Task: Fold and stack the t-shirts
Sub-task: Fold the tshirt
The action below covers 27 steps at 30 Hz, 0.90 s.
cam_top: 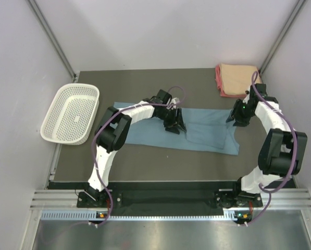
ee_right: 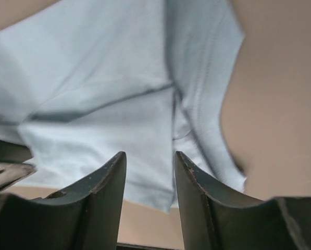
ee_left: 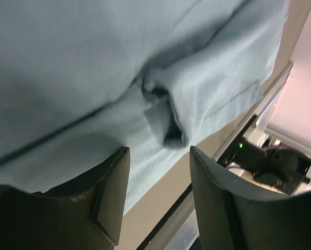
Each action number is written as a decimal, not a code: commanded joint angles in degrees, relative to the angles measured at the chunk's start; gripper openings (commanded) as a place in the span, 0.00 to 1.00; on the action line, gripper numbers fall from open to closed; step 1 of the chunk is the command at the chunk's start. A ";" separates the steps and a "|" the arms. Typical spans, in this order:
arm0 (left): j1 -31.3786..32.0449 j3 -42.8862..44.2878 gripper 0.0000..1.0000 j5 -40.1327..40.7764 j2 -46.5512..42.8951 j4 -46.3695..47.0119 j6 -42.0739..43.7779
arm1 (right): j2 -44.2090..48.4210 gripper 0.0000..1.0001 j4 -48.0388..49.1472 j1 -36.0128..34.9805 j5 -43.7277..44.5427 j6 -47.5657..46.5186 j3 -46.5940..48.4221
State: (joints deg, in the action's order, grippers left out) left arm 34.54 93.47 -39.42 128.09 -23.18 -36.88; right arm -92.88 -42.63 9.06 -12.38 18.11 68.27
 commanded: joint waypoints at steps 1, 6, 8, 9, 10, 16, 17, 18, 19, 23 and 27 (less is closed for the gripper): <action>1.66 -2.59 0.55 -3.29 -4.96 4.01 2.78 | 5.25 0.42 -2.02 -0.89 -3.78 -0.88 -3.40; 3.25 -2.59 0.55 -3.65 -3.38 6.74 1.55 | 8.85 0.36 0.35 -0.89 -7.30 -0.97 -12.00; 3.42 -1.72 0.55 -2.95 -2.50 7.01 1.55 | 8.77 0.31 1.23 -0.80 -8.09 -1.32 -14.29; 3.34 -1.45 0.56 -2.60 -2.32 7.01 1.64 | 8.25 0.31 1.50 -0.80 -8.53 -1.58 -14.65; 3.42 -1.10 0.56 -2.33 -2.06 6.75 2.34 | 7.98 0.30 2.20 -0.80 -9.15 -1.59 -15.09; 3.51 1.63 0.49 -4.96 0.14 5.34 2.08 | 7.01 0.31 3.78 -0.80 -11.00 -0.53 -17.29; 3.51 1.28 0.47 -5.14 0.14 5.42 2.08 | 6.75 0.32 3.96 -0.80 -11.00 -0.36 -17.47; 3.60 0.84 0.45 -5.23 -0.21 5.60 2.08 | 6.40 0.32 4.05 -0.80 -11.00 -0.35 -17.56; 3.60 0.23 0.42 -5.66 -0.91 6.30 1.99 | 6.05 0.32 3.96 -0.80 -11.08 -0.35 -17.56; 3.69 -1.54 0.35 -7.60 -1.27 8.59 0.76 | 5.34 0.32 4.05 -0.80 -11.52 -0.09 -18.17; 3.78 -1.45 0.27 -10.06 -1.09 9.64 -1.78 | 7.35 0.32 2.21 -0.27 -8.90 -0.70 -18.00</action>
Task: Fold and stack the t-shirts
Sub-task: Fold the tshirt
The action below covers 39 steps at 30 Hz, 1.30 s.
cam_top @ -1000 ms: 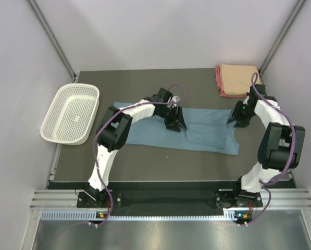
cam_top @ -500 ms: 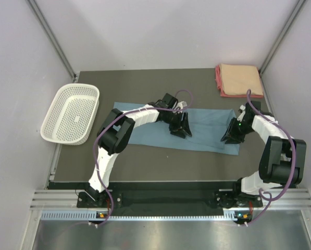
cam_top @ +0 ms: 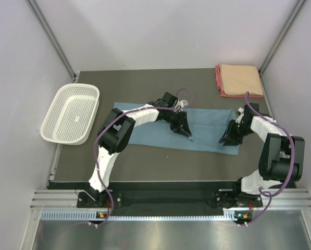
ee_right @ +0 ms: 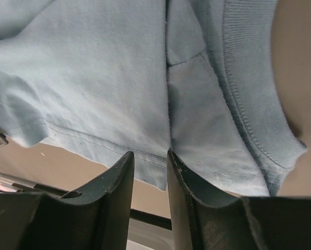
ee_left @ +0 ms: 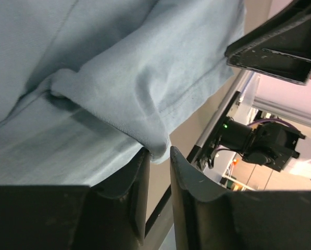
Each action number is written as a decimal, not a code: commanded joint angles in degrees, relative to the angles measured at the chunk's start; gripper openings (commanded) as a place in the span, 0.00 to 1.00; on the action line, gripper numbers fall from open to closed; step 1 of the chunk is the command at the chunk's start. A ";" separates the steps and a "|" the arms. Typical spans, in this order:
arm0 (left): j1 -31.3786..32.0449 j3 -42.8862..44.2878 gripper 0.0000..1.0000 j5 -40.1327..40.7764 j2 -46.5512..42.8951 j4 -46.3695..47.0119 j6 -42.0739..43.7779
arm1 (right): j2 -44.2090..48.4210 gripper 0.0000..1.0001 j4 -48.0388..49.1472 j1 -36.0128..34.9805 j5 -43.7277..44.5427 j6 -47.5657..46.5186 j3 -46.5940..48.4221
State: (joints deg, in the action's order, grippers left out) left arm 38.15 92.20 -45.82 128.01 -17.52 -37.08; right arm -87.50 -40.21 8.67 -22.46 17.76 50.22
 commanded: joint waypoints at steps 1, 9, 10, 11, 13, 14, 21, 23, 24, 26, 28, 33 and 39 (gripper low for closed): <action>0.17 -0.18 0.24 -3.83 -1.00 3.98 -2.03 | 2.33 0.32 -0.83 0.21 1.88 -0.53 -0.12; -0.53 2.46 0.16 -1.55 0.40 -6.74 -0.89 | 4.44 0.36 -1.63 0.56 2.07 -1.68 -2.58; -0.71 2.28 0.16 -1.46 0.66 -6.83 -0.89 | 4.45 0.36 -1.46 0.56 1.89 -1.76 -2.84; -0.71 2.02 0.16 -1.20 0.75 -6.91 -0.98 | 4.27 0.36 -1.28 0.74 1.80 -1.76 -3.19; -0.71 2.10 0.16 -1.11 1.02 -7.27 -1.06 | 4.01 0.35 -0.84 1.00 0.93 -1.59 -3.54; -0.71 2.10 0.16 -1.02 1.02 -7.27 -1.06 | 4.01 0.34 -0.58 1.18 0.49 -1.41 -3.72; -0.80 2.63 0.16 1.00 1.90 -10.16 -0.36 | 4.53 0.02 -0.04 2.41 1.36 -1.24 -3.37; -0.80 2.72 0.16 1.52 2.33 -10.60 -0.19 | 5.67 0.00 -0.84 2.93 2.85 -1.67 -2.76; -0.88 2.89 0.16 1.61 2.42 -10.87 -0.01 | 6.03 0.00 -1.27 3.02 3.47 -1.76 -2.49; -0.97 3.42 0.16 2.05 3.04 -11.57 0.08 | 6.64 0.00 -3.03 3.11 4.70 -2.37 -1.62; -0.89 3.95 0.16 2.32 3.74 -12.53 0.34 | 7.26 0.00 -4.43 3.20 5.49 -2.55 -1.26; -0.89 5.27 0.29 3.45 4.27 -14.38 1.74 | 6.74 0.02 -4.80 3.20 4.35 -3.17 -2.58; -1.06 8.08 0.47 8.11 1.55 -20.79 7.88 | 7.08 0.25 -6.55 3.11 6.02 -3.96 0.05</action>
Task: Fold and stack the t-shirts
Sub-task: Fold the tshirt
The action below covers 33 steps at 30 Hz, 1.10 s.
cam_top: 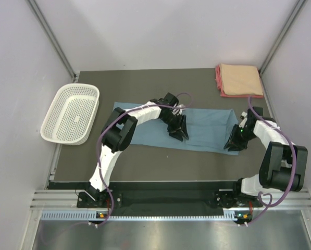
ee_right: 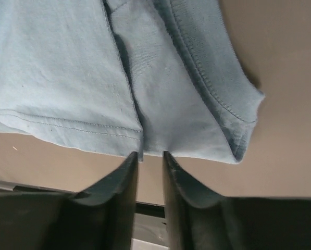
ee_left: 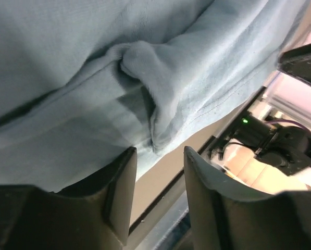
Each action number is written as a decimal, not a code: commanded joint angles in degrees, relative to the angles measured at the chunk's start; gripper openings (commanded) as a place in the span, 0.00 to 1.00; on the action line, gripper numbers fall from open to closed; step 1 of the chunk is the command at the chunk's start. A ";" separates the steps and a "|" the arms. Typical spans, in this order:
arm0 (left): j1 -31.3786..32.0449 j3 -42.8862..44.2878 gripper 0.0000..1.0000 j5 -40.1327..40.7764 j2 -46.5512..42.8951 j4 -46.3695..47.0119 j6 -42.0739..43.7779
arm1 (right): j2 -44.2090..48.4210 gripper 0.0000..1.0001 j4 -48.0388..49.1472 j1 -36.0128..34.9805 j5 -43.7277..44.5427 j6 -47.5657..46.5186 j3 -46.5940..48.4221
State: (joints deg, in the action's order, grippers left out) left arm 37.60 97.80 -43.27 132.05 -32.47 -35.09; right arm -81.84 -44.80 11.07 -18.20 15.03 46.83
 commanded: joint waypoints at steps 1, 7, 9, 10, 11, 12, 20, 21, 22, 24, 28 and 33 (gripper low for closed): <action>-0.69 3.01 0.48 7.30 -3.98 -6.72 7.04 | 1.60 0.29 -2.22 0.71 2.20 -1.23 4.40; -5.51 0.48 0.48 12.85 -11.53 -11.21 12.59 | 0.55 0.46 -1.18 -0.61 3.34 -0.62 9.51; -9.10 -0.94 0.48 15.48 -15.30 -12.35 13.38 | -0.24 0.56 -0.38 -0.61 4.13 0.09 10.21; -10.43 -2.42 0.48 16.71 -16.63 -12.70 13.56 | -0.59 0.58 0.14 -0.61 4.39 0.18 10.56; -11.84 -3.13 0.48 18.99 -17.87 -13.14 13.82 | -1.56 0.59 0.32 -0.52 4.75 0.70 11.52; -14.72 -3.84 0.51 20.84 -20.40 -13.58 14.17 | -2.09 0.62 0.67 -0.52 4.84 1.14 12.05; -28.19 -12.63 0.50 28.14 -24.56 -16.49 15.49 | -5.87 0.63 4.28 -0.44 1.41 5.27 16.01; -29.77 -13.24 0.50 28.67 -24.38 -16.23 15.06 | -5.96 0.64 4.02 -0.35 1.76 5.36 16.19; -30.39 -14.21 0.50 29.46 -24.12 -16.05 14.79 | -5.87 0.64 3.75 -0.35 2.20 5.80 16.28; -31.10 -14.91 0.49 30.17 -22.98 -16.22 13.74 | -5.35 0.65 2.62 -0.09 4.48 6.59 15.84; -30.75 -18.60 0.48 32.97 -23.50 -14.64 12.42 | -3.77 0.70 2.43 3.24 5.10 10.54 10.94; -28.30 -18.61 0.51 37.81 -27.45 -14.20 13.64 | -1.91 0.75 3.84 5.54 5.45 10.47 8.98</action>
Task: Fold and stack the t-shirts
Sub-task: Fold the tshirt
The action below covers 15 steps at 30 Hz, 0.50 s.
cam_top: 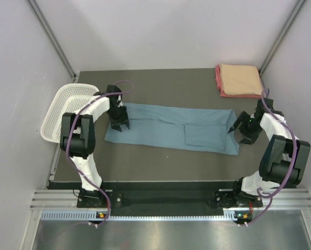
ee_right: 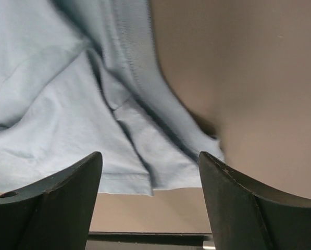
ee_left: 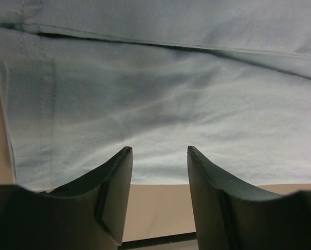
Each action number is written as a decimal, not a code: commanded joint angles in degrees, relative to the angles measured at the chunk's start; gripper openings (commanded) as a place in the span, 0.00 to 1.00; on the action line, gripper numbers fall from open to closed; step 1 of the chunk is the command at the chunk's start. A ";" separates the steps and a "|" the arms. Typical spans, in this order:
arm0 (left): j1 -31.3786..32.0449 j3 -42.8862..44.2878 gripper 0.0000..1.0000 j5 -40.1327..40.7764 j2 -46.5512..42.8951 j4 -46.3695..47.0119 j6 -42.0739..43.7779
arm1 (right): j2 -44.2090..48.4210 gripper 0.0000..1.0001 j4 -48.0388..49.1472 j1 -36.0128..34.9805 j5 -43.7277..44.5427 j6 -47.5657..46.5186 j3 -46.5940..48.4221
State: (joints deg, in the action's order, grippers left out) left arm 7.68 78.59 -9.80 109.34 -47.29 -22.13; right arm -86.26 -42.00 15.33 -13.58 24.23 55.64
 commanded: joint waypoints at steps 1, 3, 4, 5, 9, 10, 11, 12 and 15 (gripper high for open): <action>1.98 0.95 0.52 5.14 -5.36 0.88 0.86 | 1.98 0.75 1.39 1.19 0.75 0.13 0.87; 2.16 1.13 0.55 5.58 -7.11 1.67 1.47 | 0.22 0.75 3.76 1.28 0.67 -0.41 1.49; 2.16 1.65 0.55 5.67 -7.47 2.02 1.65 | -0.48 0.76 5.24 1.10 0.40 -0.93 2.19; 2.16 2.09 0.56 5.67 -7.74 2.11 2.26 | -1.62 0.76 8.48 1.10 -0.12 -1.02 2.54; 2.16 5.69 0.56 4.71 -7.04 0.36 2.71 | -7.42 0.76 12.90 1.02 -0.13 -1.55 7.81; 2.16 6.48 0.56 4.18 -6.95 0.27 2.71 | -8.91 0.76 13.52 1.10 -0.13 -2.07 10.52; 2.16 6.49 0.56 3.74 -7.21 0.35 2.53 | -11.71 0.76 14.13 1.02 -0.21 -2.51 11.94; 2.16 6.40 0.56 2.87 -7.65 0.27 2.36 | -13.04 0.76 14.83 1.10 -0.39 -2.87 13.43; 2.25 5.27 0.55 2.42 -9.22 0.27 2.27 | -17.88 0.75 16.24 0.84 -2.23 -4.19 18.88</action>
State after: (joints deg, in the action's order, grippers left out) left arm 9.96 83.35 -6.39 103.72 -46.76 -20.62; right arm -101.23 -30.85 16.29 -13.82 22.22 69.14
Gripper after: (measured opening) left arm 0.555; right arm 0.755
